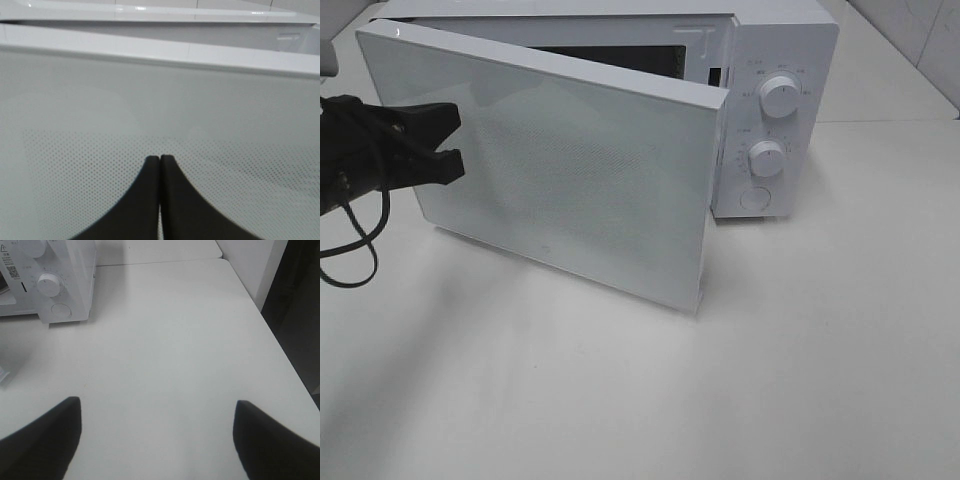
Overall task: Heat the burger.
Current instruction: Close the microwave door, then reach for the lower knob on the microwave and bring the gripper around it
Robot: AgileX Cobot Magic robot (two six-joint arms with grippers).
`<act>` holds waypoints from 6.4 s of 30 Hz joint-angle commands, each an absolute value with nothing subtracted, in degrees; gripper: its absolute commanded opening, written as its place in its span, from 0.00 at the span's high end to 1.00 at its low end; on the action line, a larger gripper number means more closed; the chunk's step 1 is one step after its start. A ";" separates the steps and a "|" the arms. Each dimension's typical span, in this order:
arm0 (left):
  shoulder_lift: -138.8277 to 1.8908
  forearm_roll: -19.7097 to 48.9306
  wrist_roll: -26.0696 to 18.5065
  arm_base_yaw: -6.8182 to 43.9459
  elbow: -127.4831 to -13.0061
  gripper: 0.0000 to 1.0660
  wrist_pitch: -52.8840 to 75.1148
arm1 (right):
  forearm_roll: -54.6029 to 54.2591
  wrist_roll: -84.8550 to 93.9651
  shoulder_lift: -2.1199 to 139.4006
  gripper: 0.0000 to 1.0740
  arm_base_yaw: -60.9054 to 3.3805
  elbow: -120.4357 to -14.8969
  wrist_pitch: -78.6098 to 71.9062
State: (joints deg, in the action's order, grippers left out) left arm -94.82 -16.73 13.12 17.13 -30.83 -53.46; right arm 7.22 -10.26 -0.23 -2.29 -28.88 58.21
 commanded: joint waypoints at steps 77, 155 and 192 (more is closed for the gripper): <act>-108.75 4.01 2.98 38.85 -62.40 0.84 -28.36 | 7.28 -10.08 -1.89 0.29 -2.01 -28.82 57.52; -33.17 -1.09 -3.04 9.17 -31.80 0.05 63.31 | 7.28 -10.08 -1.89 0.29 -2.01 -28.82 57.52; -14.73 2.81 -4.87 9.17 -28.53 0.05 59.36 | 7.28 -10.08 -1.89 0.29 -2.01 -28.82 57.52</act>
